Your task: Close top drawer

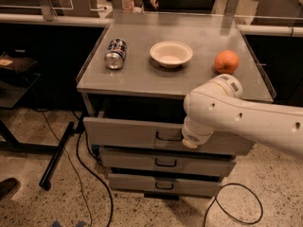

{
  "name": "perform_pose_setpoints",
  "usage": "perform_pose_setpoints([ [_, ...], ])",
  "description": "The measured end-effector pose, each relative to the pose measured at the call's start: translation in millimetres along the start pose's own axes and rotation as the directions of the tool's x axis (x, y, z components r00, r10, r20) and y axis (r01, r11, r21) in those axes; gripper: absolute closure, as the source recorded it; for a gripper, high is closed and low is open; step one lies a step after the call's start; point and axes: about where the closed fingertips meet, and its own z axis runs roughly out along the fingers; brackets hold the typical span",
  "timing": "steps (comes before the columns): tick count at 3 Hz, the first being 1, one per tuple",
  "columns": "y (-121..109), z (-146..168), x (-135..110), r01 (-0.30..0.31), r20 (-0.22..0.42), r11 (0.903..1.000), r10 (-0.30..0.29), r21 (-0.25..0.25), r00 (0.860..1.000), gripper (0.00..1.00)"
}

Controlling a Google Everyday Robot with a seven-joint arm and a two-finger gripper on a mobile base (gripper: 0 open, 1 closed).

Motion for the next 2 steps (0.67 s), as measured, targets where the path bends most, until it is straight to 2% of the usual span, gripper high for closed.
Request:
perform_pose_setpoints([
  [1,-10.5,7.8,-4.3,-0.001,-0.021,0.9996,0.001,0.027,1.000,1.00],
  [2,-10.8,7.7,-4.3,0.000,-0.021,0.9996,0.001,0.028,1.000,0.81],
])
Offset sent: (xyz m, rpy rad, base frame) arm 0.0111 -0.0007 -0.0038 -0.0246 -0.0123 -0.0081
